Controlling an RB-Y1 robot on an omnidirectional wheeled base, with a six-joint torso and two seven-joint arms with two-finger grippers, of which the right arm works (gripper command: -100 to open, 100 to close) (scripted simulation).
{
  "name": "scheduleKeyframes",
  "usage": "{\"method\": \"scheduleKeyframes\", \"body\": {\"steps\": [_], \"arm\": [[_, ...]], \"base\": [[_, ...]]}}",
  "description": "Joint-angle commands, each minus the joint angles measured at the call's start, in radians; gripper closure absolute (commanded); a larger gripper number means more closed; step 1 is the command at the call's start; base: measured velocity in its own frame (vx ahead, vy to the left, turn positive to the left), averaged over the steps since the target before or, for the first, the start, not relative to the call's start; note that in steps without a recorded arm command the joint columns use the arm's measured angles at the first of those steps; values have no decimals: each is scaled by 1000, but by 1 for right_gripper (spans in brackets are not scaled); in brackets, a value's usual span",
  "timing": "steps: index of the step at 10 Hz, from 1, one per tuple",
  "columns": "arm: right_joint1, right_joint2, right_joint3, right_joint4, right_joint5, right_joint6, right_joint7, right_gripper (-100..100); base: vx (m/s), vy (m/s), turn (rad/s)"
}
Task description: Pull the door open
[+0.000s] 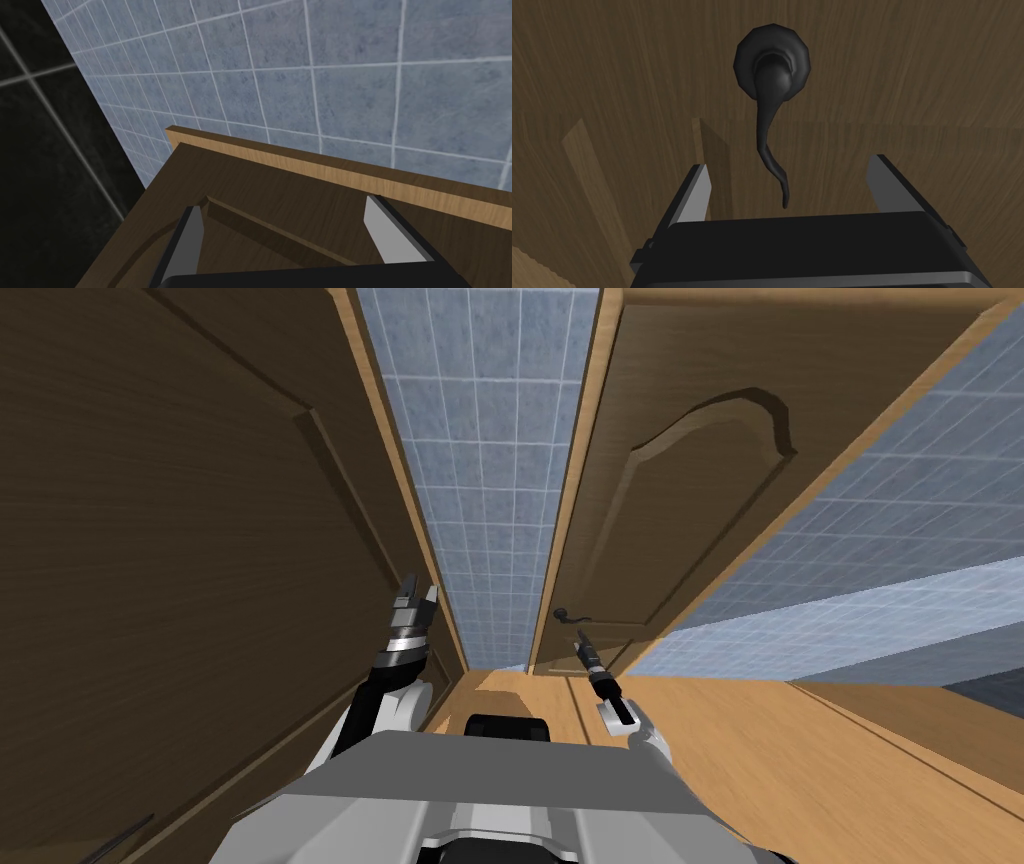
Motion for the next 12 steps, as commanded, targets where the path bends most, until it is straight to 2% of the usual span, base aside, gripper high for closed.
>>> {"method": "scheduleKeyframes", "body": {"steps": [1,2,3,7,8,10,11,12], "arm": [[-12,0,-31,29,-16,0,19,-100],[-12,0,-31,29,-16,0,19,-100],[-18,-3,-63,50,-32,2,35,-100],[-36,-10,-155,108,-81,8,80,-100],[-36,-10,-155,108,-81,8,80,-100],[-41,-12,-183,125,-95,9,94,-100],[-48,-14,-175,136,-91,2,90,-100],[-48,-14,-175,136,-91,2,90,100]], "base": [[71,-29,234],[39,-22,70],[45,-19,230],[78,-39,331],[62,-55,146],[33,-26,151],[15,-17,50],[-1,2,-47]]}}
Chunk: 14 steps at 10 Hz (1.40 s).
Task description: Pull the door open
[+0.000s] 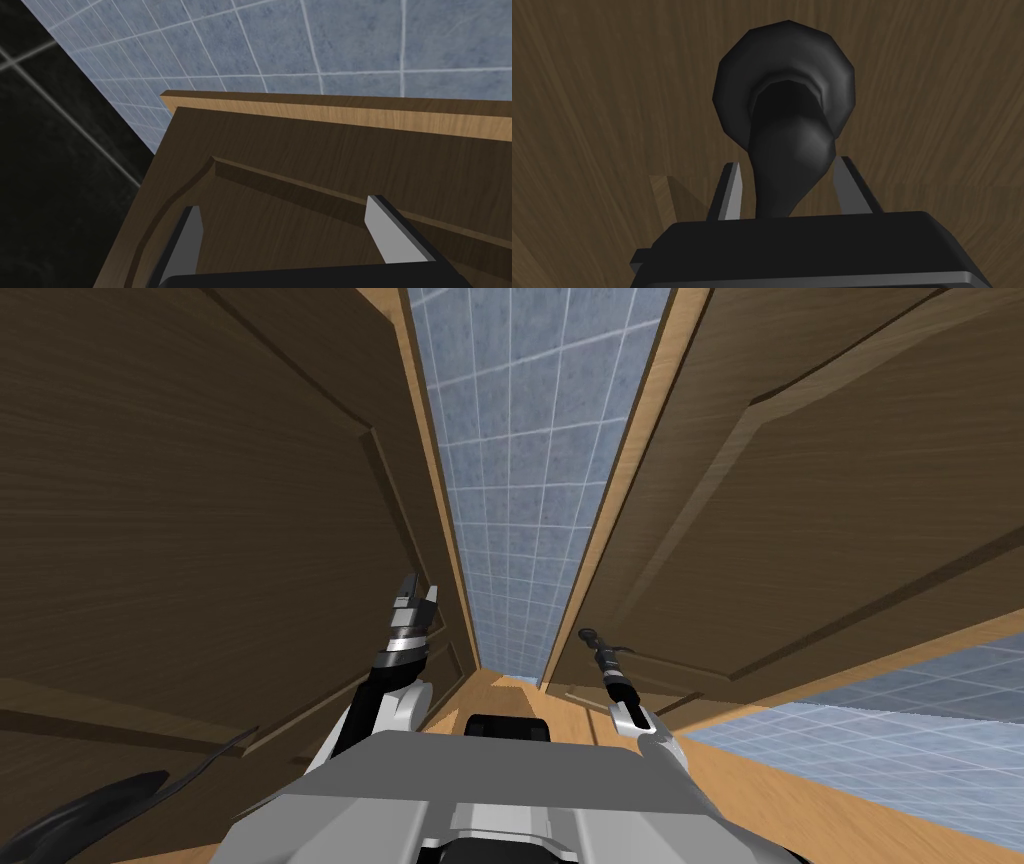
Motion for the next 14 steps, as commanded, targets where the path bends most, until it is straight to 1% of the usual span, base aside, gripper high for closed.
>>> {"method": "scheduleKeyframes", "body": {"steps": [1,5,6,7,13,14], "arm": [[0,0,1,0,0,0,-1,100],[0,0,1,0,0,0,-1,100],[11,-9,13,-2,8,-10,-21,100],[13,-12,17,-2,11,-14,-26,100],[49,-52,70,-15,46,-65,-104,100],[53,-56,76,-17,50,-71,-112,100]], "base": [[-8,9,-19],[0,0,0],[-130,-26,117],[-176,-39,92],[-207,-57,98],[-218,-87,103]]}}
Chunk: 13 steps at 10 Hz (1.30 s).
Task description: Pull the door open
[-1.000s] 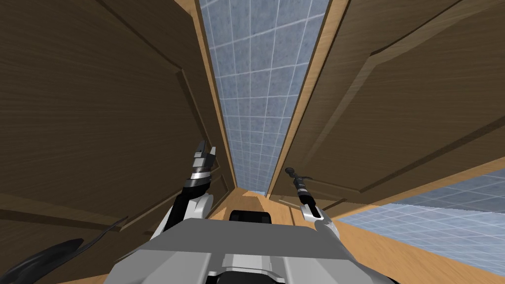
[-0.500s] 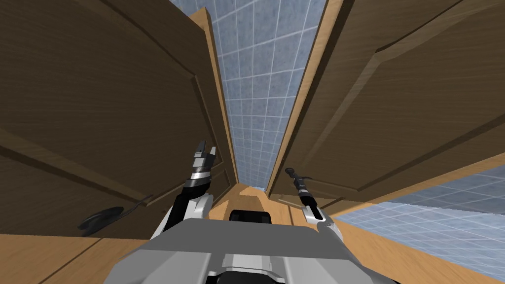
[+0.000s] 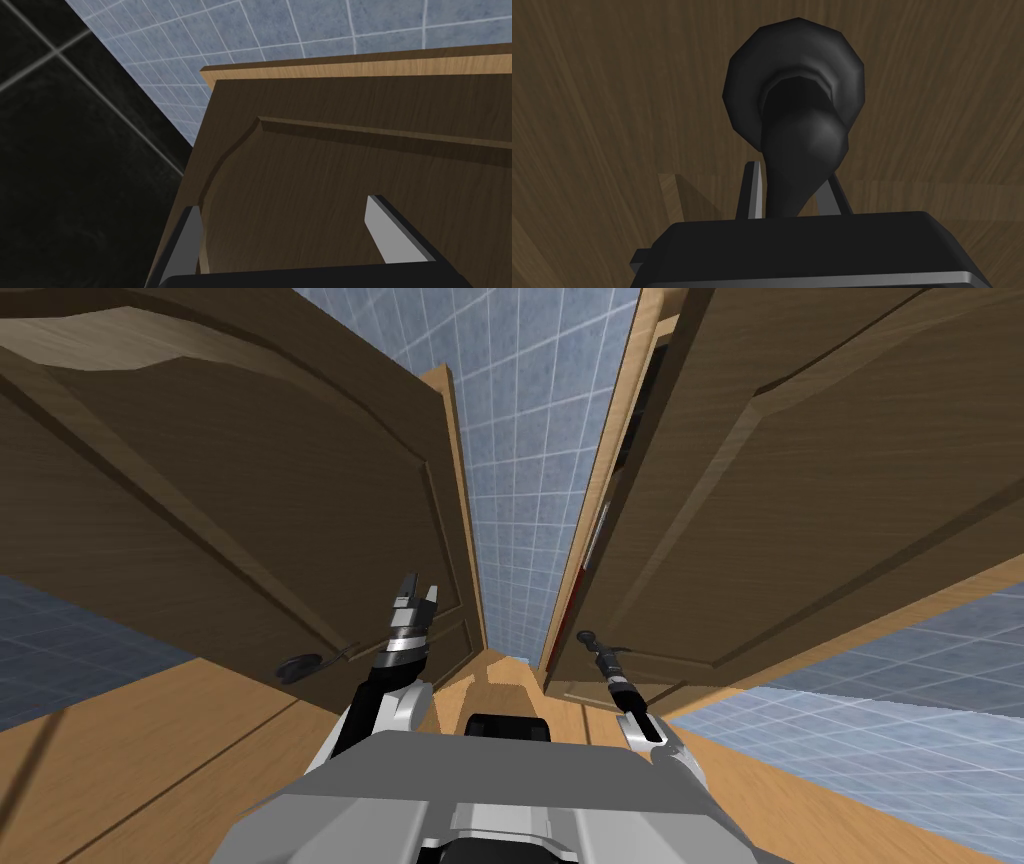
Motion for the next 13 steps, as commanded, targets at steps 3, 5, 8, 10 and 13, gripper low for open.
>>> {"method": "scheduleKeyframes", "body": {"steps": [3,5,8,10,13], "arm": [[25,-17,16,-3,19,-37,-34,100],[45,-36,27,-7,36,-70,-63,100],[74,-61,43,-13,59,-117,-104,100],[80,-61,48,-16,63,-118,-109,100],[115,-82,44,-3,80,-181,-136,100]], "base": [[-130,-32,83],[-225,-62,104],[-216,-83,100],[-148,-66,51],[-162,-65,166]]}}
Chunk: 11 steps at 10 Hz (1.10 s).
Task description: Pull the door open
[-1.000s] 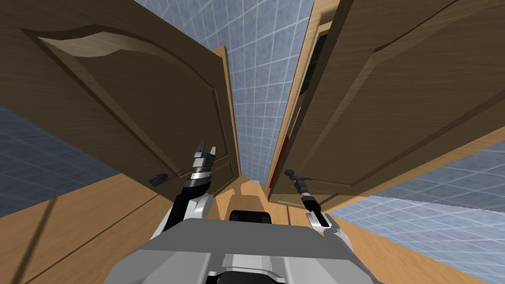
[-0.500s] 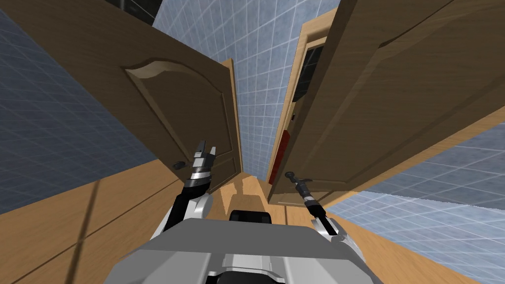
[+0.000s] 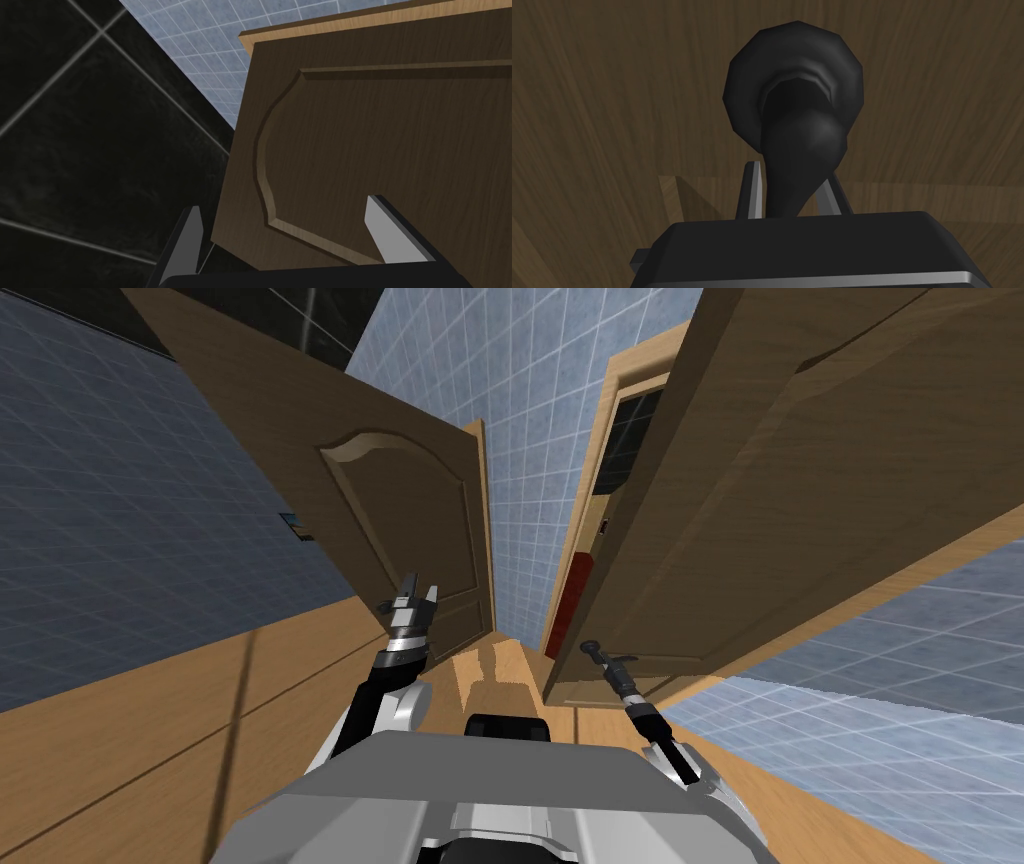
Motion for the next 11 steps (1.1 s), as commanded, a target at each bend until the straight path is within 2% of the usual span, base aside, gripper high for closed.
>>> {"method": "scheduleKeyframes", "body": {"steps": [1,6,7,8,9,11], "arm": [[23,-10,-4,-2,8,-32,-11,100],[73,-47,-16,19,31,-133,-50,100],[58,-45,-12,33,29,-127,-46,100],[69,-50,-15,44,36,-152,-53,100],[71,-51,-16,47,37,-159,-54,100],[80,-59,-22,60,43,-188,-59,100]], "base": [[-167,-72,135],[-203,-73,155],[-94,-27,19],[-146,-63,187],[-200,-87,183],[-180,-75,145]]}}
